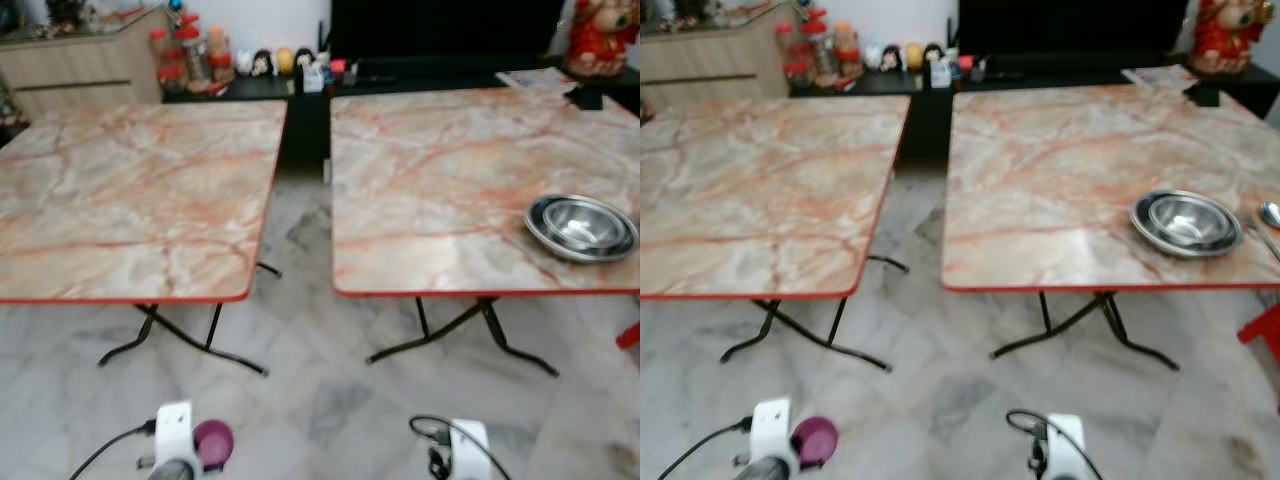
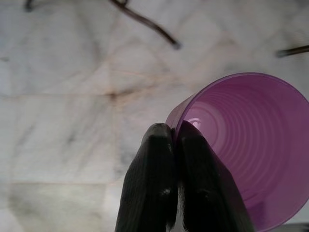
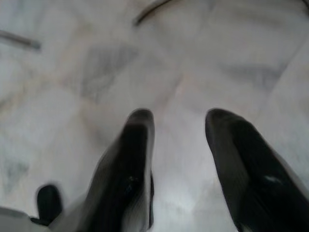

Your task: Setting the table

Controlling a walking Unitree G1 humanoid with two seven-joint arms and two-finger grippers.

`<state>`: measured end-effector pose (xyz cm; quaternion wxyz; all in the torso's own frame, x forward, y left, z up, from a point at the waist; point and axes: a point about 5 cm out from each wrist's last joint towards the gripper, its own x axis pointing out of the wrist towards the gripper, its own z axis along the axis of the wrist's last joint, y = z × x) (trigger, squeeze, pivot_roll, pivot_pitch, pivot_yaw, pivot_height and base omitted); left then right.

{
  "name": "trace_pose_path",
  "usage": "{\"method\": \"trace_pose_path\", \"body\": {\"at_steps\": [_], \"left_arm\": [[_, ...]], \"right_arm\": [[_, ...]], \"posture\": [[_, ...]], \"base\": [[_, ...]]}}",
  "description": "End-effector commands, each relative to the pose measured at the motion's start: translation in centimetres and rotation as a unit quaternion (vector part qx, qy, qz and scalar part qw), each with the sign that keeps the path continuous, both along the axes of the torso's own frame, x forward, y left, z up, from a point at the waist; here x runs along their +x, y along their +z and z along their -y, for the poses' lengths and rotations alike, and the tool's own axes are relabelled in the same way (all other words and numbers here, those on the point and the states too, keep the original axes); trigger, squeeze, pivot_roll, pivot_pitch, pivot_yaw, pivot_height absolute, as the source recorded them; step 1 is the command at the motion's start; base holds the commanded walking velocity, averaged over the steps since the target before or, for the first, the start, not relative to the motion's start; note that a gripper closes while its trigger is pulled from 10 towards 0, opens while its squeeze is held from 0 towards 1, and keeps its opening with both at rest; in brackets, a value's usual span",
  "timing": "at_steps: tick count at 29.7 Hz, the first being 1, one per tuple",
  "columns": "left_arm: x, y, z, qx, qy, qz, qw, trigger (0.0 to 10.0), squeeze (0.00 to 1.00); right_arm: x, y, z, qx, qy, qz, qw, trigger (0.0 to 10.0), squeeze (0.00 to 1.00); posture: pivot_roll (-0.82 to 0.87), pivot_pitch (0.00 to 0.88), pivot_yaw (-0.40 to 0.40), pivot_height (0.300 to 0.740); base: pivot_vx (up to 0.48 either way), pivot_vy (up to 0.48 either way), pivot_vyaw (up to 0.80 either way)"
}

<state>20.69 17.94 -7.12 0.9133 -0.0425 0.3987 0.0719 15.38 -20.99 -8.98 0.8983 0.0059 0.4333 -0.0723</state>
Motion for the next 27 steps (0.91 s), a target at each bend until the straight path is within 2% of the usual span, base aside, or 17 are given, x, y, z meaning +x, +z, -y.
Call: {"method": "trace_pose_path", "body": {"at_steps": [1,12,23,27], "left_arm": [[-0.43,0.0,-1.89,0.022,0.011,-0.008,1.0,10.0,0.0],[-0.35,0.02,-1.82,0.024,0.009,-0.01,1.0,10.0,0.0],[-0.54,-0.13,-1.61,0.024,0.004,-0.015,1.0,10.0,0.0],[-0.42,-0.06,-1.54,0.03,-0.001,-0.013,0.999,10.0,0.0]], "right_arm": [[1.21,0.3,-1.47,0.016,0.009,0.019,1.0,10.0,0.0],[1.36,0.36,-1.48,0.017,0.009,0.02,1.0,10.0,0.0],[1.24,0.3,-1.47,0.017,0.009,0.018,1.0,10.0,0.0],[1.21,0.31,-1.41,0.017,0.008,0.019,1.0,10.0,0.0]], "posture": [[-0.06,0.0,0.018,0.74],[-0.06,0.0,0.016,0.74],[-0.07,0.0,0.017,0.74],[-0.07,0.0,0.016,0.74]], "base": [[0.334,0.0,0.0],[0.331,0.0,0.0],[0.0,0.0,0.0],[0.0,-0.366,0.0]]}}
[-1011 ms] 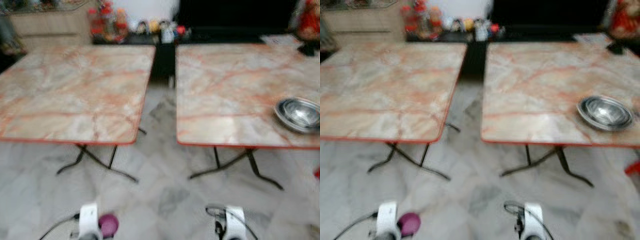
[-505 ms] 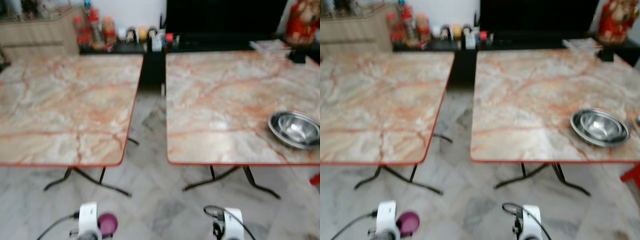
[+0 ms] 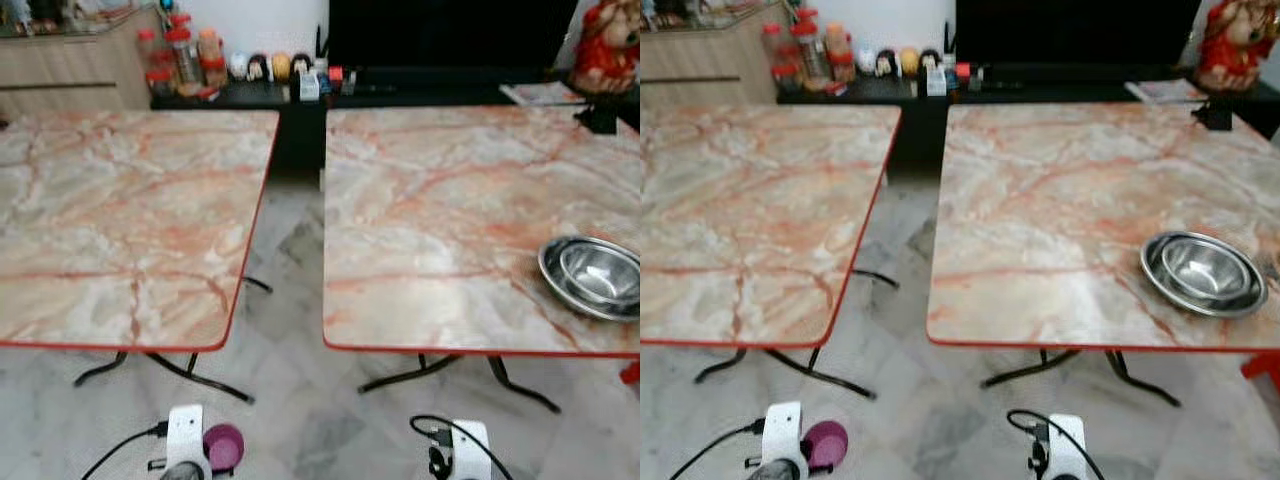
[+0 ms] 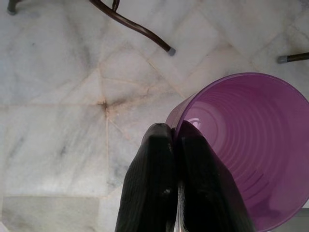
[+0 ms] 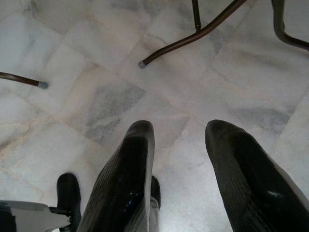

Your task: Setting the table

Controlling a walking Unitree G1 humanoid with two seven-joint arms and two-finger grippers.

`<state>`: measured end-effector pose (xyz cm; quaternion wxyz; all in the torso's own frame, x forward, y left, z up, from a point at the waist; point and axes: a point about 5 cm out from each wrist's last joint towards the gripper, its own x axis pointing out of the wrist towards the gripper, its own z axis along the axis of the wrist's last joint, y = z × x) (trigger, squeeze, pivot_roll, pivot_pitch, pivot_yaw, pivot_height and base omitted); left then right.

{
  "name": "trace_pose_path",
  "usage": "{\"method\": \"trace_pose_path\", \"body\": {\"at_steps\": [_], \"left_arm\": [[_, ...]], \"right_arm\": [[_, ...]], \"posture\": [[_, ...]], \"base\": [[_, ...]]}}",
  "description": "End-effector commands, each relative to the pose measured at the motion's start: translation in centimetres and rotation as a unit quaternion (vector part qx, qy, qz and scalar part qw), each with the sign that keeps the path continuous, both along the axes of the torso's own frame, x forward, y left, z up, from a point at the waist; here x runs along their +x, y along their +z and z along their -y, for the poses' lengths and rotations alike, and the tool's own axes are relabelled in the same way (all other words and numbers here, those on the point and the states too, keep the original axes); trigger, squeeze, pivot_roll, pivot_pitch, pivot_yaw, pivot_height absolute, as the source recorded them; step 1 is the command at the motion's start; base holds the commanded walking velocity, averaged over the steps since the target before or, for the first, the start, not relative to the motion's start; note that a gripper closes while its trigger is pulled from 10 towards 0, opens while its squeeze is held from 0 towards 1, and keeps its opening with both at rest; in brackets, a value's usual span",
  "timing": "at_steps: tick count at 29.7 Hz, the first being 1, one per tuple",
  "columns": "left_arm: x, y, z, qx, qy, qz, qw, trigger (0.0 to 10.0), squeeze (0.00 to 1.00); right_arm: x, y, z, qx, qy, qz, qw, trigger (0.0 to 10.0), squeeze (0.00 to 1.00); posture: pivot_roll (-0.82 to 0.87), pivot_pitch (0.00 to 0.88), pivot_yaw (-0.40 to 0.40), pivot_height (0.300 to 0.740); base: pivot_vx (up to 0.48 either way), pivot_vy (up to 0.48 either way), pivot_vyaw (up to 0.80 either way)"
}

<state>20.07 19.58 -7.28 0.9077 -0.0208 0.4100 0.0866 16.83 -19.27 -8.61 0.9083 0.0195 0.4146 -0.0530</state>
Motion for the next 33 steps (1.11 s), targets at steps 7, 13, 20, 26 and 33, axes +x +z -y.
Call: {"method": "trace_pose_path", "body": {"at_steps": [7,13,20,26,33], "left_arm": [[0.21,0.11,0.1,0.005,-0.005,0.003,1.0,10.0,0.0],[0.15,0.08,0.05,0.005,-0.005,0.002,1.0,10.0,0.0],[0.17,0.1,0.06,0.005,-0.006,0.004,1.0,10.0,0.0],[0.24,0.14,0.08,0.004,-0.009,0.005,1.0,10.0,0.0],[0.19,0.12,0.06,0.004,-0.009,0.005,1.0,10.0,0.0]], "right_arm": [[-0.21,-0.05,0.26,-0.002,-0.006,-0.002,1.0,10.0,0.0],[-0.27,-0.08,0.27,-0.002,-0.005,-0.004,1.0,10.0,0.0],[-0.31,-0.09,0.29,-0.002,-0.005,-0.004,1.0,10.0,0.0],[-0.3,-0.07,0.42,-0.003,-0.005,-0.004,1.0,10.0,0.0],[-0.31,-0.04,0.6,-0.007,-0.005,-0.003,1.0,10.0,0.0]], "posture": [[-0.07,0.0,0.015,0.74],[-0.07,0.0,0.015,0.74],[-0.07,0.0,0.018,0.74],[-0.07,0.0,0.018,0.74],[-0.07,0.0,0.015,0.74]], "base": [[0.0,-0.399,0.0],[0.0,-0.396,0.0],[0.0,-0.393,0.0],[0.0,-0.392,0.0],[0.0,-0.391,0.0]]}}
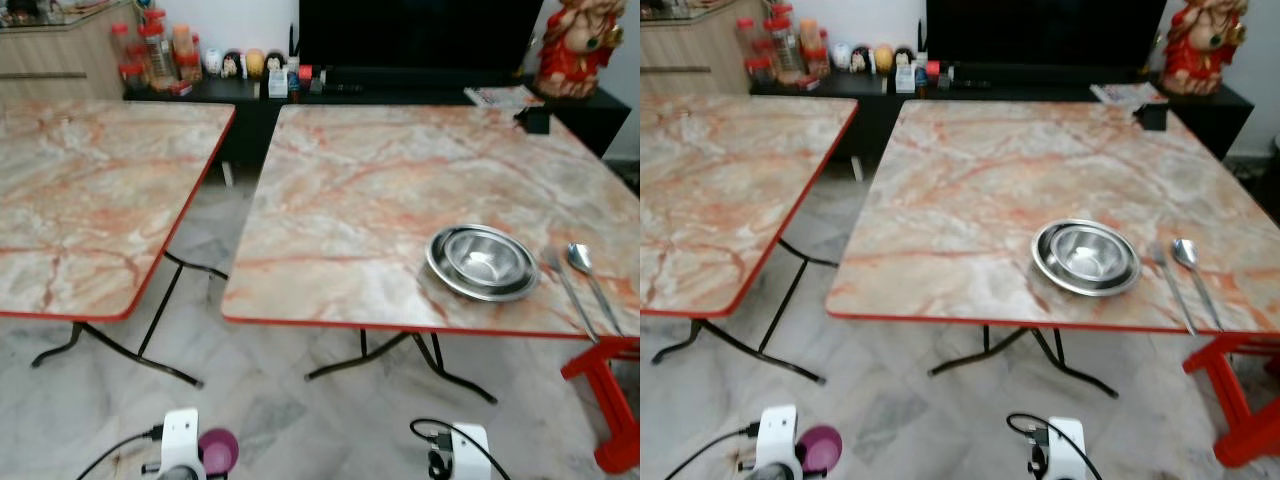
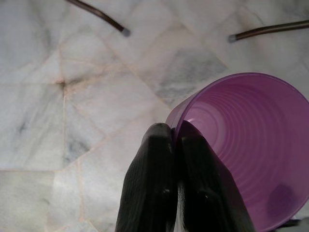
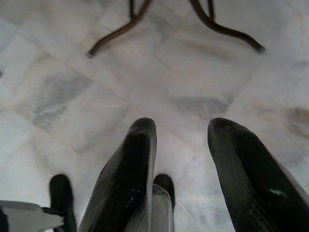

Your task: Setting the table

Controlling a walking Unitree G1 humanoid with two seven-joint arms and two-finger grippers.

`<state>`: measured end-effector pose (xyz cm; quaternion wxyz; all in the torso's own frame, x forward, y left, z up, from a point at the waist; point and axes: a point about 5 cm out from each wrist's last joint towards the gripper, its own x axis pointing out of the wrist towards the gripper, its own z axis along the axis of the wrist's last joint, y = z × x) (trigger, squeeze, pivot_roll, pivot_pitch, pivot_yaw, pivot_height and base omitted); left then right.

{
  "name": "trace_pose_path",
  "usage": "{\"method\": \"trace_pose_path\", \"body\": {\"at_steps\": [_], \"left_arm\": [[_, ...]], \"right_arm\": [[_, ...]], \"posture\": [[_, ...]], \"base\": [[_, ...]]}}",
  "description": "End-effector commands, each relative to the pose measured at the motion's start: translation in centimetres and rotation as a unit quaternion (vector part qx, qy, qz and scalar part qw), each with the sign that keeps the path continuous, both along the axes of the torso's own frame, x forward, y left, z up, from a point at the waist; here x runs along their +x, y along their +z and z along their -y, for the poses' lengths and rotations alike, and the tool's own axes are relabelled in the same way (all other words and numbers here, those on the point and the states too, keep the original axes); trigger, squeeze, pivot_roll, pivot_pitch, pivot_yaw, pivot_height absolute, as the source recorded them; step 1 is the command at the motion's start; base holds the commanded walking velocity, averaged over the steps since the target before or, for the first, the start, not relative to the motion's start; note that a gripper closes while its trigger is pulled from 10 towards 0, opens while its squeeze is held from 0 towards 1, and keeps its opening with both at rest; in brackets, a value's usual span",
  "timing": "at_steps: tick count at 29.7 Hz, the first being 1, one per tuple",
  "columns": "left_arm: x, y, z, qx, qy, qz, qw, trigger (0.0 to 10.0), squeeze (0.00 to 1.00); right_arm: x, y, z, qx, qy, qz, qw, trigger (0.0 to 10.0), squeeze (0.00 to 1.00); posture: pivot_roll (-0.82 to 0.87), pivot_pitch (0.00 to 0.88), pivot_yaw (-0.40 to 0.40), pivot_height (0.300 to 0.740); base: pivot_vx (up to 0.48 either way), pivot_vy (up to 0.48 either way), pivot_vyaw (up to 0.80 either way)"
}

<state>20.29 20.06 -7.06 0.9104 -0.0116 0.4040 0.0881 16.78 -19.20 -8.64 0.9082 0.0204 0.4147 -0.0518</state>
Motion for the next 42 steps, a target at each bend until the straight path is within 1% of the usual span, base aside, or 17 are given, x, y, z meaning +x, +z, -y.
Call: {"method": "trace_pose_path", "body": {"at_steps": [1,20,23,27,29,40,42], "left_arm": [[-0.03,-0.11,0.55,-0.006,-0.006,-0.001,1.0,10.0,0.0],[-0.11,-0.14,0.53,-0.006,-0.006,0.0,1.0,10.0,0.0],[-0.33,-0.26,0.31,-0.004,0.002,-0.009,1.0,10.0,0.0],[-0.37,-0.28,0.29,-0.004,0.002,-0.009,1.0,10.0,0.0],[-0.53,-0.31,0.11,-0.008,0.011,-0.005,1.0,10.0,0.0],[-0.48,-0.26,0.02,-0.009,0.016,-0.003,1.0,10.0,0.0],[-0.37,-0.2,0.02,-0.009,0.016,-0.001,1.0,10.0,0.0]], "right_arm": [[-0.25,0.0,0.7,-0.009,-0.006,-0.002,1.0,10.0,0.0],[-0.31,0.02,0.85,-0.01,-0.011,0.001,1.0,10.0,0.0],[-0.31,0.02,0.86,-0.01,-0.011,0.0,1.0,10.0,0.0],[-0.31,0.01,0.86,-0.01,-0.011,0.0,1.0,10.0,0.0],[-0.28,0.02,0.85,-0.009,-0.01,-0.001,1.0,10.0,0.0],[-0.26,0.02,0.82,-0.009,-0.012,-0.001,1.0,10.0,0.0],[-0.28,0.01,0.87,-0.01,-0.013,-0.002,1.0,10.0,0.0]], "posture": [[-0.07,0.0,0.015,0.74],[-0.07,0.0,0.011,0.74],[-0.07,0.0,0.007,0.74],[-0.07,0.0,0.007,0.74],[-0.07,0.0,0.005,0.74],[-0.07,0.0,0.005,0.74],[-0.07,0.0,0.005,0.74]], "base": [[0.0,-0.39,0.0],[0.0,-0.389,0.0],[0.0,0.0,0.0],[0.0,0.0,0.0],[0.0,0.0,0.0],[0.0,0.0,0.0],[0.27,0.0,0.0]]}}
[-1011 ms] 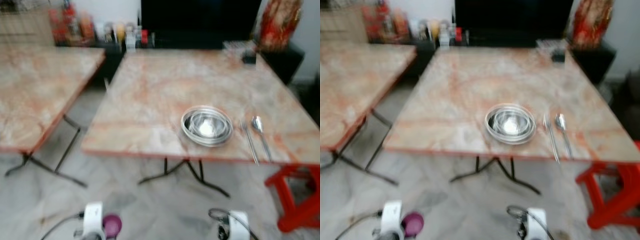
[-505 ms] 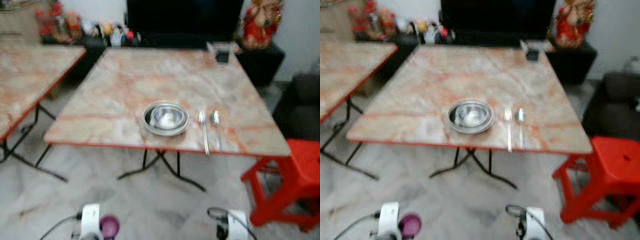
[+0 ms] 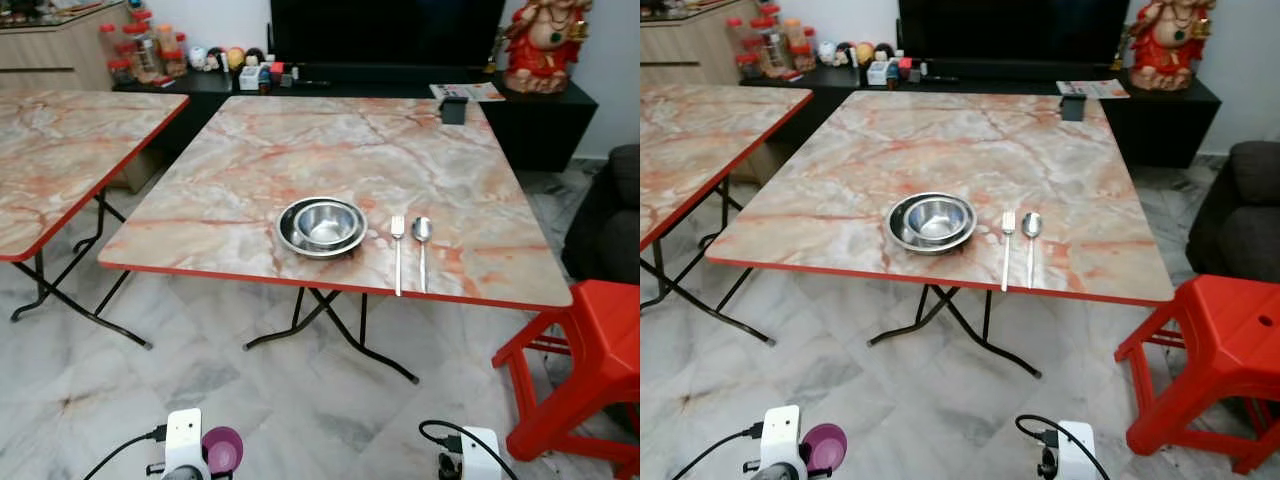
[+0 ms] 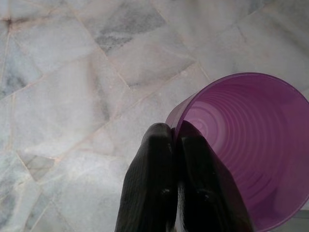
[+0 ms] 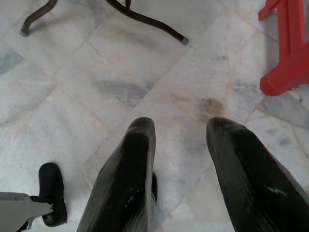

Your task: Setting the table

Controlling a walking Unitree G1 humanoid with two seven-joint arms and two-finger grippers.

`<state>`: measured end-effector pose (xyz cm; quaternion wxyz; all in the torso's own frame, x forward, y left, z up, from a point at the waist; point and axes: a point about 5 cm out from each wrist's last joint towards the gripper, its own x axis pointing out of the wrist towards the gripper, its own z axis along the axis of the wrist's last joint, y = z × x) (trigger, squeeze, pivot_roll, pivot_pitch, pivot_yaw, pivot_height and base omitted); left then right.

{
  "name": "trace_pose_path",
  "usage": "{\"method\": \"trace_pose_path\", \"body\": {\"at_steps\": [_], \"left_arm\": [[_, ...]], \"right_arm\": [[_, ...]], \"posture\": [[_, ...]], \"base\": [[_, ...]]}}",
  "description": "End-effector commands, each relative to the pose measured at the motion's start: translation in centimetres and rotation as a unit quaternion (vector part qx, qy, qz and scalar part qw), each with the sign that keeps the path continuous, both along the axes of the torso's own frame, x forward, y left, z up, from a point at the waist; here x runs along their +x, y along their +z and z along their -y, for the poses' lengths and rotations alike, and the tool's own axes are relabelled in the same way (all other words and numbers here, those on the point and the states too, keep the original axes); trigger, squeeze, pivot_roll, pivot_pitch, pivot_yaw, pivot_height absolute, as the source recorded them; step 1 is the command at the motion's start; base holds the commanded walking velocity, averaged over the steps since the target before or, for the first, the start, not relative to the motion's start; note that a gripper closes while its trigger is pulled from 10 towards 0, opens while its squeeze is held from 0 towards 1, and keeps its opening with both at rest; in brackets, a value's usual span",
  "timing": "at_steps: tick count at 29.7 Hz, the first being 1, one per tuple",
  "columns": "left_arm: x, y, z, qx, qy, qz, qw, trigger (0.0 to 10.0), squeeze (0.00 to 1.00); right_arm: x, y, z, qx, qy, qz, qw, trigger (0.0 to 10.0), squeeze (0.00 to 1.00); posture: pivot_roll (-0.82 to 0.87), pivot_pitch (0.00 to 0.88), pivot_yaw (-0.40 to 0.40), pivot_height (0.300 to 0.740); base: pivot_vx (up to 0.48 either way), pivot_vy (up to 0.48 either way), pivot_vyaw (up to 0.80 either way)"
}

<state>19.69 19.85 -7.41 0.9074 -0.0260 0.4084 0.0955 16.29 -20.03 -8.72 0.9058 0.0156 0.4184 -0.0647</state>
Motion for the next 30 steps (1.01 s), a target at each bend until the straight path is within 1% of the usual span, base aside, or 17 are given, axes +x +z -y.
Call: {"method": "trace_pose_path", "body": {"at_steps": [1,7,11,14,24,28,30], "left_arm": [[0.27,0.17,-0.22,0.001,0.004,0.003,1.0,10.0,0.0],[0.25,0.17,-0.31,0.0,0.004,0.002,1.0,10.0,0.0],[0.17,0.12,-0.28,0.0,0.002,0.0,1.0,10.0,0.0],[0.21,0.13,-0.16,-0.001,0.001,0.001,1.0,10.0,0.0],[0.23,0.13,-0.08,-0.004,-0.003,0.002,1.0,10.0,0.0],[0.05,0.03,0.01,-0.004,-0.013,0.0,1.0,10.0,0.0],[-0.51,-0.18,-0.44,0.011,-0.01,-0.007,1.0,10.0,0.0]], "right_arm": [[0.2,0.09,0.05,-0.002,-0.002,0.001,1.0,10.0,0.0],[0.15,0.02,-0.03,0.001,-0.007,-0.003,1.0,10.0,0.0],[0.12,-0.01,-0.08,0.003,-0.008,-0.004,1.0,10.0,0.0],[0.21,0.04,-0.2,0.0,0.001,-0.001,1.0,10.0,0.0],[0.13,0.01,-0.09,-0.003,0.0,-0.004,1.0,10.0,0.0],[0.09,-0.01,-0.1,-0.003,0.001,-0.004,1.0,10.0,0.0],[0.04,-0.04,-0.14,-0.004,0.003,-0.006,1.0,10.0,0.0]], "posture": [[-0.07,0.0,0.005,0.74],[-0.07,0.0,0.008,0.74],[-0.08,0.0,0.01,0.74],[-0.07,0.0,0.009,0.74],[-0.07,0.0,0.006,0.74],[-0.07,0.0,0.005,0.74],[-0.07,0.0,0.008,0.74]], "base": [[0.3,0.0,0.0],[0.329,0.0,0.0],[0.331,0.0,-0.51],[0.331,0.0,0.0],[0.333,0.0,0.0],[0.0,0.0,0.0],[0.0,0.0,0.0]]}}
